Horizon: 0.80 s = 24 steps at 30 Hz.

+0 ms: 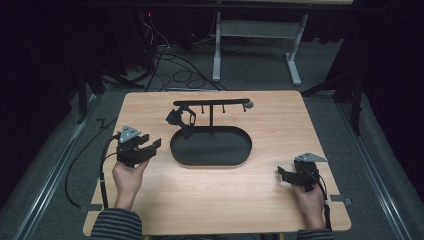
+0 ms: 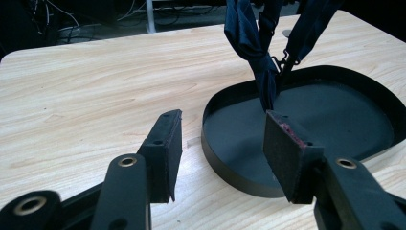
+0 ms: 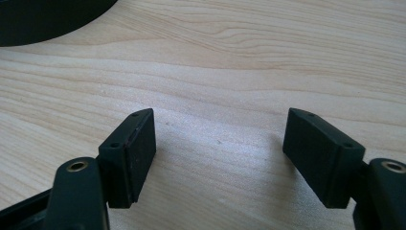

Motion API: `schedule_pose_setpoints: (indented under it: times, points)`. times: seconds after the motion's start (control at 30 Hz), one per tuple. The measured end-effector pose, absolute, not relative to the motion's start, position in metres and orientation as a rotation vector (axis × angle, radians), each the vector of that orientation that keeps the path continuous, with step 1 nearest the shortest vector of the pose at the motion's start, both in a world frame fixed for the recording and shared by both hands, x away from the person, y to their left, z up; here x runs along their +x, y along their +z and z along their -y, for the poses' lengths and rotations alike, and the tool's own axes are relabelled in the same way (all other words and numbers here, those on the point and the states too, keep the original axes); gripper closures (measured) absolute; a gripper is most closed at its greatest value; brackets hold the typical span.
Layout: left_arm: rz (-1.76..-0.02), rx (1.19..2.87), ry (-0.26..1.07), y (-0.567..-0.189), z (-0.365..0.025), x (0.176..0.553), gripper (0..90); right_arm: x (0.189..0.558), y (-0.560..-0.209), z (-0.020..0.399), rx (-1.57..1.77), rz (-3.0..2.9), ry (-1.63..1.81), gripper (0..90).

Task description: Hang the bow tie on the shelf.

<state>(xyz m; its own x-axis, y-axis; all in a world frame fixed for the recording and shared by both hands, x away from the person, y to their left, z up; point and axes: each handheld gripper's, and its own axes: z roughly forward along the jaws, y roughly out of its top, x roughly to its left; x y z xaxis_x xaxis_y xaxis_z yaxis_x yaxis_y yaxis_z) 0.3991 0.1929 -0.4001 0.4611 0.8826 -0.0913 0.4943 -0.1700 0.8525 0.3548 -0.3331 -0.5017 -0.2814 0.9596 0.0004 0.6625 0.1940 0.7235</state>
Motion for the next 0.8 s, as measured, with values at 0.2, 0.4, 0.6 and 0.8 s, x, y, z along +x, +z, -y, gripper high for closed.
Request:
schedule_pose_setpoints:
  times: [0.2, 0.4, 0.6, 0.8]
  points:
    - [-1.168, 1.826, 0.545, -0.403, -0.195, 0.392, 48.6, 0.355, -0.502, 0.333, 1.513, -2.018, 0.862, 28.2]
    - [-1.167, 1.816, 0.548, -0.405, -0.197, 0.386, 48.5, 0.355, -0.502, 0.333, 1.513, -2.018, 0.862, 28.2]
    - [-1.165, 1.823, 0.550, -0.408, -0.197, 0.380, 48.5, 0.355, -0.502, 0.333, 1.513, -2.018, 0.862, 28.2]
    - [-1.159, 1.819, 0.551, -0.410, -0.197, 0.375, 48.4, 0.355, -0.502, 0.333, 1.511, -2.019, 0.859, 28.2]
